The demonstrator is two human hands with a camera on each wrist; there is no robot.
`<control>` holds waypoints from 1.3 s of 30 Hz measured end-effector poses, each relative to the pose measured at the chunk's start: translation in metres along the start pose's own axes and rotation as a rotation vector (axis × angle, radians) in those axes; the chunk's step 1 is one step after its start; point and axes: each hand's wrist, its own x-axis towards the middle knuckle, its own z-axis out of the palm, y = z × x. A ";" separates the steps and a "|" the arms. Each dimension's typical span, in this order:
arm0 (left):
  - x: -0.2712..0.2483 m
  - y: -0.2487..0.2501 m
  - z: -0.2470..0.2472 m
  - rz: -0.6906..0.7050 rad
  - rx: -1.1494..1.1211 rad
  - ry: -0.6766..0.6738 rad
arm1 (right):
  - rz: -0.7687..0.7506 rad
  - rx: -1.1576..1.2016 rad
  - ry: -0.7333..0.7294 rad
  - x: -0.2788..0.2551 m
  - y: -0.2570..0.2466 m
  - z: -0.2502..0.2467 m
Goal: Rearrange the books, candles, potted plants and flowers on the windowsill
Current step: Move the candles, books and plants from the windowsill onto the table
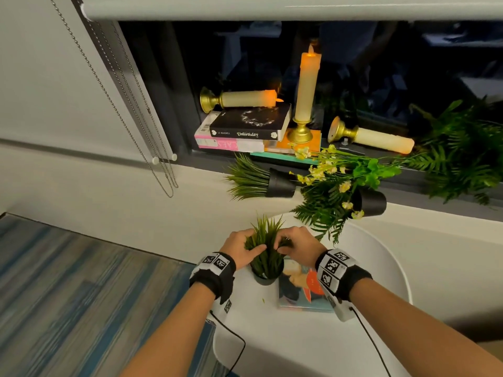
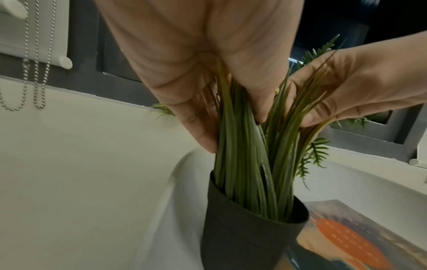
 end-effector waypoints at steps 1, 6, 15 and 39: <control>0.000 -0.001 0.003 0.008 -0.015 -0.011 | 0.012 0.016 -0.011 -0.002 0.001 -0.001; 0.005 0.003 0.018 0.039 -0.006 -0.040 | 0.139 0.228 0.098 -0.012 0.021 -0.016; 0.012 -0.007 0.024 0.069 0.019 0.033 | 0.516 -0.033 -0.174 -0.038 0.079 0.018; 0.034 0.042 0.003 0.163 0.109 0.060 | 0.870 -0.501 -0.163 -0.061 0.095 -0.010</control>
